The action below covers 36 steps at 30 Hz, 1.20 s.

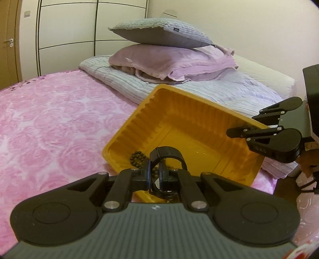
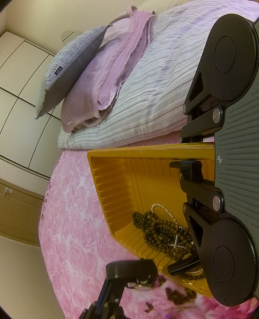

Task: Organize jewelry
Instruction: 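Carry the black strap ring into the orange tray and open the left gripper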

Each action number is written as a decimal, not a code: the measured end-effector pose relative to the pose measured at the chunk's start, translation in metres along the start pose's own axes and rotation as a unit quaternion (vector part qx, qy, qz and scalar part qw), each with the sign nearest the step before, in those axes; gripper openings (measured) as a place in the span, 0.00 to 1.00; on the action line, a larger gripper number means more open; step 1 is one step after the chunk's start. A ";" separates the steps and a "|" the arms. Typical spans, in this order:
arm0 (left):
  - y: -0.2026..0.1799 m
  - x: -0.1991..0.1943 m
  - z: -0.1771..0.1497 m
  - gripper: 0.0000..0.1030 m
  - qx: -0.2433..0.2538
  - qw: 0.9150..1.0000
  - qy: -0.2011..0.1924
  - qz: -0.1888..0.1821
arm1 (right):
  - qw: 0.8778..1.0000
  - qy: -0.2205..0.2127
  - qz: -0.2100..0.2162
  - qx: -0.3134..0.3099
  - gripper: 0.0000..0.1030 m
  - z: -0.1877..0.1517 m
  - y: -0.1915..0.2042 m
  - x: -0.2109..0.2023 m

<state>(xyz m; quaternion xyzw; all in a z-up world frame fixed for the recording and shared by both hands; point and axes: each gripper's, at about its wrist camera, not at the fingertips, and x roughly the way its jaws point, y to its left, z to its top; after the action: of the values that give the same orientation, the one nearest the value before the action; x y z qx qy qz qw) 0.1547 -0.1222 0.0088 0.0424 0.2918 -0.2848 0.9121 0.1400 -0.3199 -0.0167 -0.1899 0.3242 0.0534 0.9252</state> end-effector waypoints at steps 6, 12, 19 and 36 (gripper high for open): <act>-0.012 0.012 0.003 0.06 0.005 1.000 0.005 -0.016 | 1.000 0.000 0.001 0.001 0.03 0.000 0.000 0.000; -0.022 0.022 0.002 0.06 0.011 0.999 0.014 -0.027 | 1.000 0.000 0.001 0.001 0.03 0.000 0.000 0.000; -0.029 0.030 -0.002 0.06 0.012 0.999 0.023 -0.035 | 1.000 0.000 0.000 0.001 0.03 0.000 -0.001 0.000; -0.020 0.022 -0.005 0.15 -0.012 1.000 0.006 -0.028 | 1.000 0.000 0.000 0.002 0.04 0.001 -0.001 0.001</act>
<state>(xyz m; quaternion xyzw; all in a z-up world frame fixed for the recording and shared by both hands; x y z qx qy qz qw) 0.1562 -0.1492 -0.0059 0.0249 0.3017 -0.3069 0.9023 0.1414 -0.3199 -0.0158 -0.1884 0.3239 0.0532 0.9256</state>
